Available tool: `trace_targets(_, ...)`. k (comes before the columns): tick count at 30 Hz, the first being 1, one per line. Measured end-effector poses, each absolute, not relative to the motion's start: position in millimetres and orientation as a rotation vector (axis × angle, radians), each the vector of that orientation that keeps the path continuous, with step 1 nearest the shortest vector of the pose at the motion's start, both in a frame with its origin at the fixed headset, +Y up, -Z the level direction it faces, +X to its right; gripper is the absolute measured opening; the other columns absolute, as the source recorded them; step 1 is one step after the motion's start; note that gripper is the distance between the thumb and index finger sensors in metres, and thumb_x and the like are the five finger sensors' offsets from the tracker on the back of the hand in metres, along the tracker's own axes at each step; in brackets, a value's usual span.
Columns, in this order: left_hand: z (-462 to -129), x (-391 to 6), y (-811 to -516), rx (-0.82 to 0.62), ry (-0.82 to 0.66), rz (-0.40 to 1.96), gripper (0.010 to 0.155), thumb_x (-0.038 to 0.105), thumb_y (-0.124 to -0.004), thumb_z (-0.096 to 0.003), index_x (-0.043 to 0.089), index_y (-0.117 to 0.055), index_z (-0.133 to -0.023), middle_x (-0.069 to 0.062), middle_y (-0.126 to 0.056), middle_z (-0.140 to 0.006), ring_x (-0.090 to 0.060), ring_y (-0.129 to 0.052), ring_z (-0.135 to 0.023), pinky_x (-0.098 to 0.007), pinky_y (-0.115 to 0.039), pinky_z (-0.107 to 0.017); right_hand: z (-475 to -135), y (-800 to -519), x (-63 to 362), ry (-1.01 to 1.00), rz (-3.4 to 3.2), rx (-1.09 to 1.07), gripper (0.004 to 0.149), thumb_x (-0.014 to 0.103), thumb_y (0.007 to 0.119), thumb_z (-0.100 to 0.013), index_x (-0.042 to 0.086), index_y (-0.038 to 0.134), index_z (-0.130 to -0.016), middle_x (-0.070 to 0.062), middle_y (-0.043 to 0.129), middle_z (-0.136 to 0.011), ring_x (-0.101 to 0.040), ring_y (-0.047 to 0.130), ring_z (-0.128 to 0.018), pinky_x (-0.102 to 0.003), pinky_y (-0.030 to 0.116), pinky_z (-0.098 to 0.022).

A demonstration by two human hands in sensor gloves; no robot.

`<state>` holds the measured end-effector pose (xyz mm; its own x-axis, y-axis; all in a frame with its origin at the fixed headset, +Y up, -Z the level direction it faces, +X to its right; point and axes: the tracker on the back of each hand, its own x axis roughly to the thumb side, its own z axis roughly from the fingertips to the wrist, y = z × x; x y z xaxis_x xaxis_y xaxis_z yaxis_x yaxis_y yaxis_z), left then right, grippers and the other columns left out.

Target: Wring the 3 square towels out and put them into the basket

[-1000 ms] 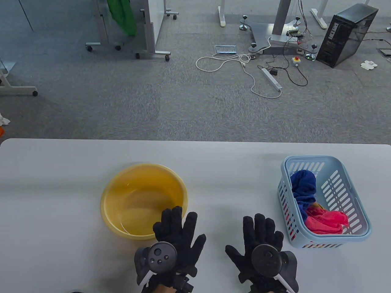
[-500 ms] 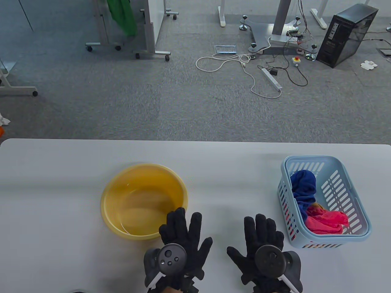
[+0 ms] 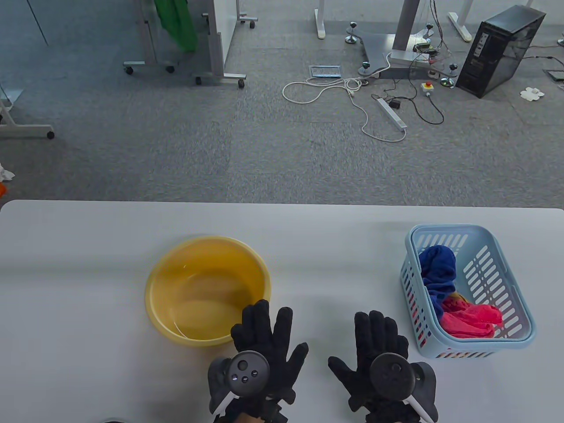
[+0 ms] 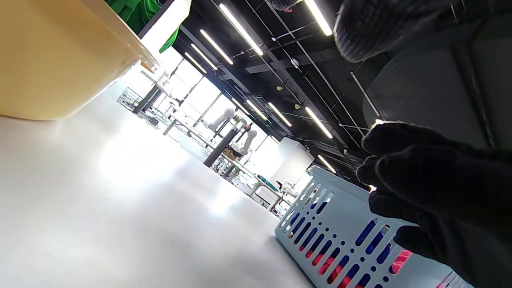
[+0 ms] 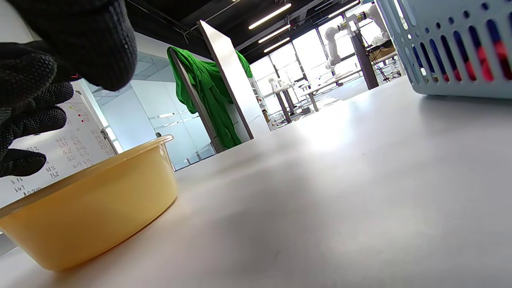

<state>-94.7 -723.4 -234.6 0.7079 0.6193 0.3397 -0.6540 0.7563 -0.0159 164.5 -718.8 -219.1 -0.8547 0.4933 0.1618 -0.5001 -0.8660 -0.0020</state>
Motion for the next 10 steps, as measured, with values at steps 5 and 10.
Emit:
trace_targets(5,-236.2,-97.9,-722.5,0.109,-0.323,0.725,0.076,0.056,-0.072,-0.0580,0.031,-0.034,-0.119,-0.012,-0.004,-0.118,-0.042,0.001,-0.108,-0.074,-0.009,-0.065,-220.1,-723.1,164.7,-0.030,2.608,0.210,0.103,0.056,0.086,-0.052,0.014,0.016,-0.114,-0.027,0.013,-0.115,-0.060,0.013,-0.101,-0.079,0.017,-0.068)
trace_targets(10,-235.9,-96.1,-723.1,0.092,-0.333,0.747,0.076,0.056,-0.072,-0.0580,0.031,-0.034,-0.118,-0.012,-0.005,-0.118,-0.042,0.000,-0.108,-0.074,-0.009,-0.066,-219.5,-722.5,158.4,0.036,2.560,0.270,0.101,0.055,0.087,-0.051,0.016,0.019,-0.115,-0.027,0.014,-0.116,-0.060,0.014,-0.101,-0.080,0.017,-0.068)
